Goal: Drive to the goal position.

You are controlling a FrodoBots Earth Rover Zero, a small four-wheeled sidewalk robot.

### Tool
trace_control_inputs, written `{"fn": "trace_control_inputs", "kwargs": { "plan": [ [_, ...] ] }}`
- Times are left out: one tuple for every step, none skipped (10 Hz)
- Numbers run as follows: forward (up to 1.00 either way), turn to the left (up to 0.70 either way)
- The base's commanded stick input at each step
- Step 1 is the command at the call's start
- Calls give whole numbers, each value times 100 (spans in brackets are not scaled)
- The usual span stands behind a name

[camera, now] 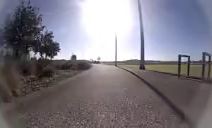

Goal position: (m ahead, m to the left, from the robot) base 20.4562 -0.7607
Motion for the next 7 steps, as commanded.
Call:
{"fn": "trace_control_inputs", "kwargs": {
  "plan": [
    [100,0],
    [100,0],
    [100,0],
    [100,0],
    [100,0],
    [100,0],
    [100,0]
  ]
}}
